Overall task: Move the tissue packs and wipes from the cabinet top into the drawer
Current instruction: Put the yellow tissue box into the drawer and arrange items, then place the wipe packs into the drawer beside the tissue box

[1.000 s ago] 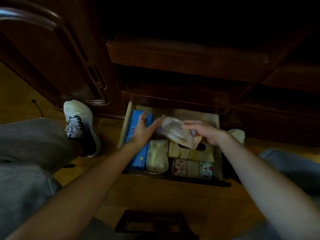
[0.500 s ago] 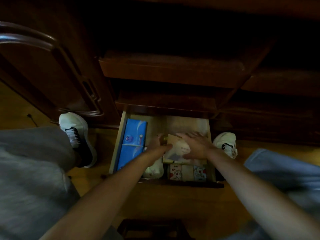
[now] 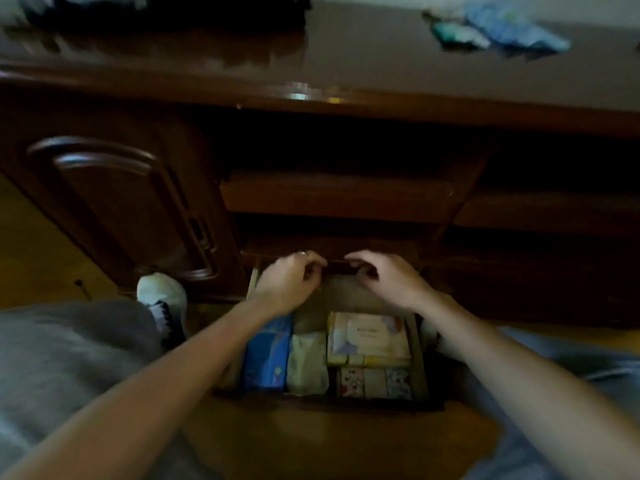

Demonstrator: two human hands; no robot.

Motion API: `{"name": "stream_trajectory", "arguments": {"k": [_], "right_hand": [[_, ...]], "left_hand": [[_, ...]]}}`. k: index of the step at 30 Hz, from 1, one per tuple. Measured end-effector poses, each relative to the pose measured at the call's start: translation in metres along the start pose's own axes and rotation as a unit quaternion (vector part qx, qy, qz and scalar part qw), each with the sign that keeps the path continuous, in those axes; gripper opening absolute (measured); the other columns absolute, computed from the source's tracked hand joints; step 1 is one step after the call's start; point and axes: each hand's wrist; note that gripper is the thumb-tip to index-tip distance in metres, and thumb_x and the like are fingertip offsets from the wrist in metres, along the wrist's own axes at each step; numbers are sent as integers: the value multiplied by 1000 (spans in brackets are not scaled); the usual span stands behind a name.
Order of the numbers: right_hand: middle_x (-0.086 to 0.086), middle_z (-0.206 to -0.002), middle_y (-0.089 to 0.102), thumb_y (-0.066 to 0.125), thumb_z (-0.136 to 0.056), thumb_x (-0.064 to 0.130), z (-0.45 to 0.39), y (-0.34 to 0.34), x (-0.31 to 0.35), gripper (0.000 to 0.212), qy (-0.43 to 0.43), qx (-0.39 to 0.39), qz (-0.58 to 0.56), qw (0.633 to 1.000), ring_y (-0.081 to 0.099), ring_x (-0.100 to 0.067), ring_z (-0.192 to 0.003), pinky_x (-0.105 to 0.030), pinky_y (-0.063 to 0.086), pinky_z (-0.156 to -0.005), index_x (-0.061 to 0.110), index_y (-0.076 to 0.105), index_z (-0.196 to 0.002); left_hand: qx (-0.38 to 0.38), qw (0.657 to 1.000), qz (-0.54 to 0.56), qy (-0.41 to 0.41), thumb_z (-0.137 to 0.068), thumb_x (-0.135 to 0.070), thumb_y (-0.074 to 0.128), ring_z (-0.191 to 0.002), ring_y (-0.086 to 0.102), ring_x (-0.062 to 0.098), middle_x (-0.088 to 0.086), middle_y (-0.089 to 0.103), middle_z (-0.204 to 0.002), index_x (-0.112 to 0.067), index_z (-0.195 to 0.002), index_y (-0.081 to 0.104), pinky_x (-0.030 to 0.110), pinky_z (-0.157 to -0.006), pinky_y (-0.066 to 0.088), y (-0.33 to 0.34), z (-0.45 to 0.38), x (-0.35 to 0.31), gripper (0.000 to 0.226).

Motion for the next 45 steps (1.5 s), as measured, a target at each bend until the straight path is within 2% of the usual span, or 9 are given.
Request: {"name": "stream_trajectory", "arguments": {"k": [4, 8, 14, 20, 25, 30, 35, 39, 45], "right_hand": [[19, -92, 72, 55, -98, 32, 10, -108, 50, 20, -119, -299, 20, 947, 68, 1, -78, -26, 56, -68, 38, 68, -112], [20, -90, 71, 53, -95, 36, -1, -199, 78, 17, -102, -436, 73, 891, 66, -1, -81, -28, 56, -68, 41, 66, -105], [7, -139, 60, 42, -100, 48, -39, -244, 75, 43, 40, -271, 205, 940, 53, -20, -128, -38, 46, -98, 30, 58, -136], [22, -106, 69, 44, -97, 51, -61, -277, 45, 26, 18, -298, 156, 941, 62, -7, -105, -22, 45, -67, 44, 68, -104], [21, -99, 65, 53, -97, 40, -96, -324, 4, 18, 79, -330, 124, 932, 63, -3, -94, -22, 42, -63, 45, 64, -110], [2, -140, 56, 56, -95, 38, -153, -371, -50, 41, 144, -325, 183, 917, 50, -22, -130, -41, 48, -97, 36, 53, -136], [-4, -169, 13, 28, -95, 73, -212, -390, -97, 73, 324, -150, 179, 917, 18, -30, -153, -60, 15, -120, 39, 18, -159], [-9, -162, 29, 24, -93, 72, -234, -398, -106, 71, 339, -139, 218, 905, 35, -36, -143, -59, 30, -114, 35, 33, -153], [-10, -133, 54, 33, -105, 40, -209, -392, -95, 34, 237, -202, 287, 906, 58, -35, -114, -41, 45, -84, 23, 55, -124]], "left_hand": [[-222, 959, -99, 145, -92, -38, 53, -81, 64, 4, -14, 67, -100, -36, -112, 65, 20, -60, 49, -108, -19, -66, 23], [-333, 920, -121, 168, -90, -35, 55, -72, 59, 5, -16, 64, -85, -29, -101, 68, 14, -50, 31, -184, -43, -117, 18], [-272, 937, -161, 150, -90, -38, 56, -89, 60, 15, -13, 54, -90, -28, -106, 67, 28, -63, 41, -210, -97, -143, 22], [-209, 947, -162, 179, -91, -42, 55, -104, 59, 18, -5, 62, -111, -29, -119, 64, 34, -75, 53, -193, -173, -174, 32], [-133, 965, -124, 187, -93, -43, 59, -127, 49, 21, 2, 45, -143, -31, -144, 40, 38, -94, 49, -169, -256, -216, 56], [-50, 962, -120, 238, -97, -54, 45, -147, 23, 28, 3, 16, -164, -39, -157, 13, 48, -117, 28, -135, -338, -252, 69], [18, 952, -218, 216, -94, -72, 23, -148, 23, 27, -2, 19, -165, -45, -153, 26, 55, -118, 19, -117, -410, -260, 65], [-36, 954, -239, 179, -82, -85, 29, -128, 46, 37, 8, 41, -144, -34, -138, 43, 58, -108, 32, -123, -437, -261, 77], [-40, 960, -239, 142, -77, -89, 33, -126, 42, 35, 11, 33, -143, -34, -150, 37, 50, -101, 41, -130, -421, -263, 91]]}}
Point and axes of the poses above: each hand's wrist, its own z-axis away from the middle knuckle, its own y-axis out of the palm, x = y × z
